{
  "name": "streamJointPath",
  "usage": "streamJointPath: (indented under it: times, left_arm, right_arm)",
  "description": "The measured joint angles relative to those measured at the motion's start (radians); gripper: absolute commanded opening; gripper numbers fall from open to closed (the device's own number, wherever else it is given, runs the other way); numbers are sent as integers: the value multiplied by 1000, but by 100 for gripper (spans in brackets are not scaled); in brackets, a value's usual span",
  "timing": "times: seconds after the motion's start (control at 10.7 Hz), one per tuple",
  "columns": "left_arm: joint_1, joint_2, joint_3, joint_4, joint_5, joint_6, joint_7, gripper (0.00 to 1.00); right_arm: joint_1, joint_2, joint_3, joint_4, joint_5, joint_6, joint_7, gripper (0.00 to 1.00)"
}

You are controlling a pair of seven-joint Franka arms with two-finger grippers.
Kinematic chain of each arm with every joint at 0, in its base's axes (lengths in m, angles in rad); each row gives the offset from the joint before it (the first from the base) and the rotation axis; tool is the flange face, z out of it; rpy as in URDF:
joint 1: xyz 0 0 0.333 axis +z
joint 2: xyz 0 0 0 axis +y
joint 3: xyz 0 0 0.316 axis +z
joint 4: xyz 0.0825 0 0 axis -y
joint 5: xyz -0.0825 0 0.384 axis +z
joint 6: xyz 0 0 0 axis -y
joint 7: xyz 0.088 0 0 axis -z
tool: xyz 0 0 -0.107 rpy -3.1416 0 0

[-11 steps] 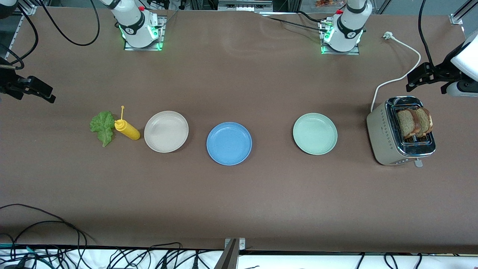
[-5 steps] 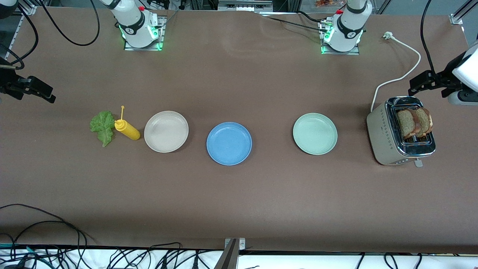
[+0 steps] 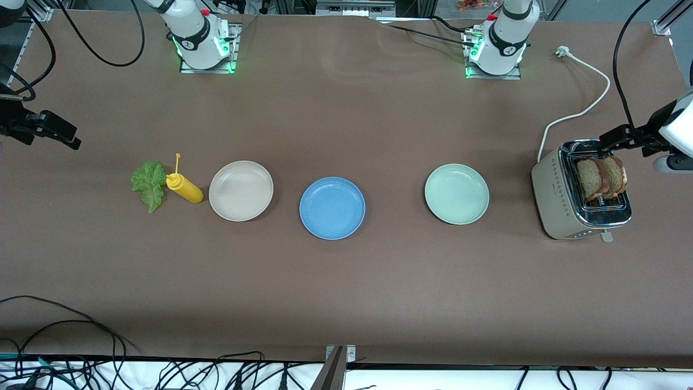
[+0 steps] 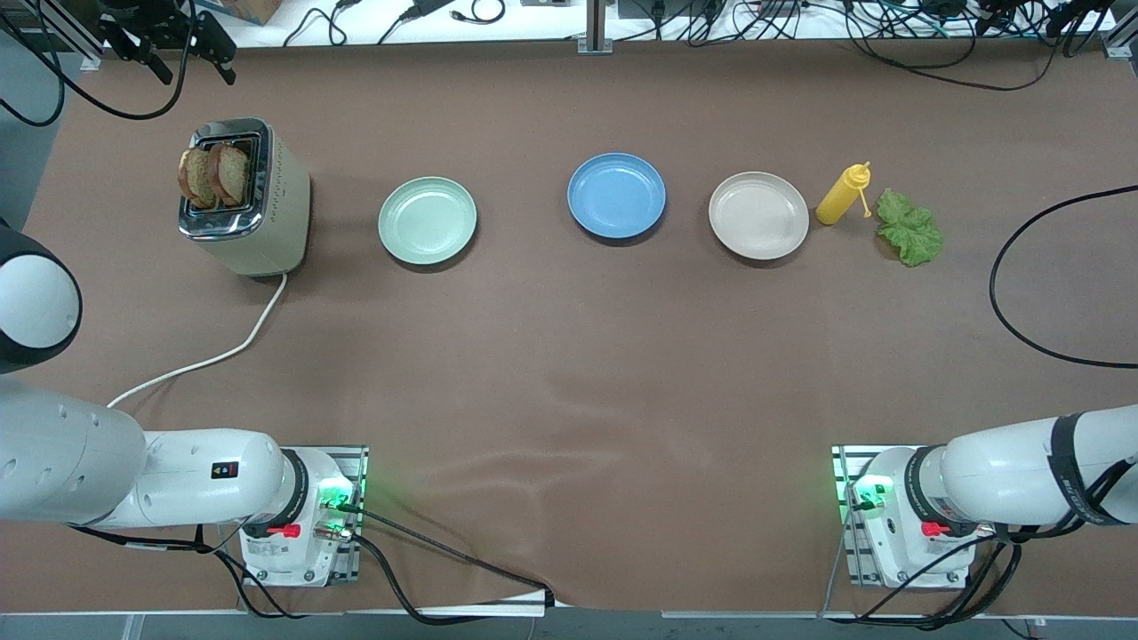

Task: Make sandwich in blue plate with both arms
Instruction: 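Lower the left gripper into the toaster onto a bread slice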

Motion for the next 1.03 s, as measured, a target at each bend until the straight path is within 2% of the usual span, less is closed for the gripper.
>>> streamJointPath:
  times: [0.47, 1.03]
  left_arm:
    - [3, 32, 30, -92, 0, 126, 20, 100]
    - [15, 62, 36, -108, 0, 141, 22, 100]
  right_arm:
    - [0, 0, 0, 0, 0, 0, 0, 100]
    - [0, 1, 0, 0, 0, 0, 0, 100]
